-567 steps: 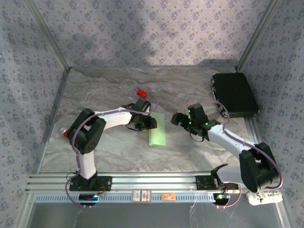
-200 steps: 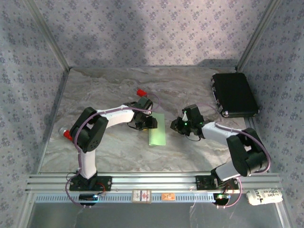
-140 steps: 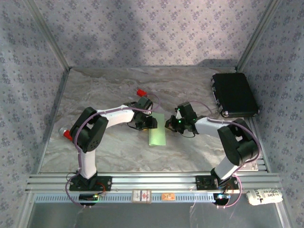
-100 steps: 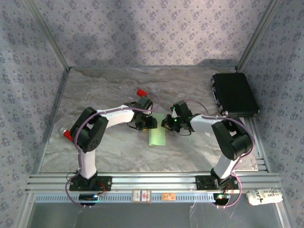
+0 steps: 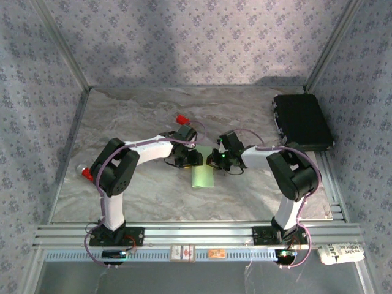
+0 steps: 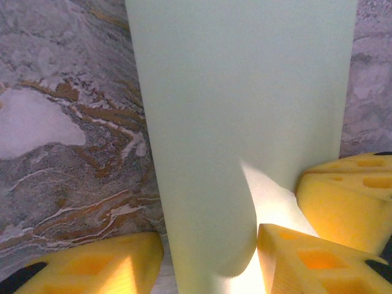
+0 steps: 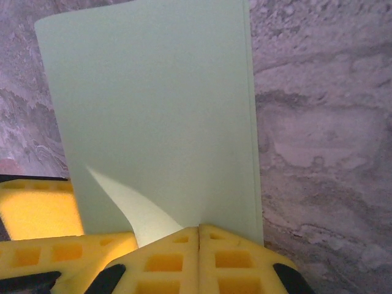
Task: Fold a paper plane with a square sheet of paper (pick it up from the middle)
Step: Hold the square sheet of paper at the center of the table.
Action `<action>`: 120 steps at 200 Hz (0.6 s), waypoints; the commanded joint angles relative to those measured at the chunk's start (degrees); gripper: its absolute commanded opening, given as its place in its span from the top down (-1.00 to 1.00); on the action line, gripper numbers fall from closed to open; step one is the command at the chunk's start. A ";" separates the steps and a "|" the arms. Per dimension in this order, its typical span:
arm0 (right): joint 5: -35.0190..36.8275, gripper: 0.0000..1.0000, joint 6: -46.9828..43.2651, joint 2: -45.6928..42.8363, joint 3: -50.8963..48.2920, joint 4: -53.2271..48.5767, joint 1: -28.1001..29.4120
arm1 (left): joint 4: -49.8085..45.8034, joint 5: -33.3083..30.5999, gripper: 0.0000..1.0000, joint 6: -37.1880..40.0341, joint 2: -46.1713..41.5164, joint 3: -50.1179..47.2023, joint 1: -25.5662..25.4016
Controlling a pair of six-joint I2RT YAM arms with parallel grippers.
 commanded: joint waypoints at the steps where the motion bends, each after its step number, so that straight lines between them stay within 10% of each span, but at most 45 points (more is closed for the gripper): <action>1: 3.47 1.00 -3.87 2.48 -2.37 -7.60 -0.38 | -2.20 -4.27 -0.01 1.33 5.80 -3.40 0.30; 85: -2.36 1.00 -17.42 3.85 2.64 -14.06 -4.33 | 8.06 5.08 -0.15 -4.45 -10.45 -5.00 2.12; 120: -3.06 1.00 -16.70 5.19 2.65 -14.08 -5.06 | 17.06 12.74 0.32 -7.21 -11.58 -8.51 3.38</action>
